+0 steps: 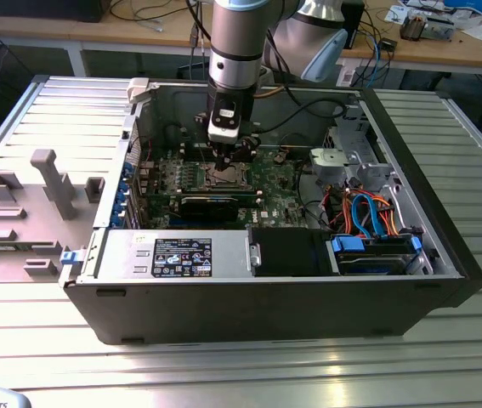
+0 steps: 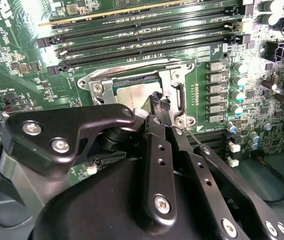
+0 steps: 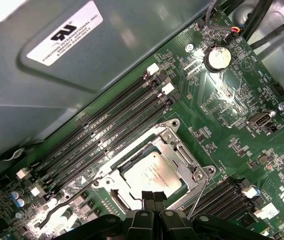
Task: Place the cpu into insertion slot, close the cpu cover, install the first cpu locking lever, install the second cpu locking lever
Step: 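Install the first cpu locking lever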
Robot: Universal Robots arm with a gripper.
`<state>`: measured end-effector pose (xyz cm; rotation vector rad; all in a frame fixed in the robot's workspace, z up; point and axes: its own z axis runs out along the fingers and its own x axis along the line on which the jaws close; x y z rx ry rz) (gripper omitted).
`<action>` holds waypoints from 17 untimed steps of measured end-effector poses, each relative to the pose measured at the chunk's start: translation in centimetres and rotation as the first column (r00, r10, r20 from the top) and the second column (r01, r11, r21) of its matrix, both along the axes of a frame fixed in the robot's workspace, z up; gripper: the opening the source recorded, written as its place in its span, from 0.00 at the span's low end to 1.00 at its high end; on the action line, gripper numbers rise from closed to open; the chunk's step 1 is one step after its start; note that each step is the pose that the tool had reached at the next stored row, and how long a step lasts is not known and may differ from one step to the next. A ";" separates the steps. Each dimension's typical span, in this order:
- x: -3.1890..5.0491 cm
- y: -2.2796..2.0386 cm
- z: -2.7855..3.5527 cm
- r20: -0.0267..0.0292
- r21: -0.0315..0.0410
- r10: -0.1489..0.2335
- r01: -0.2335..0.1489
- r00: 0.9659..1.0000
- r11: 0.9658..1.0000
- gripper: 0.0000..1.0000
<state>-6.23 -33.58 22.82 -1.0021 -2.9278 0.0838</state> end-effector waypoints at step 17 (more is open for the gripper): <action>0.00 0.00 0.00 0.000 0.000 0.034 -0.034 0.999 0.999 0.11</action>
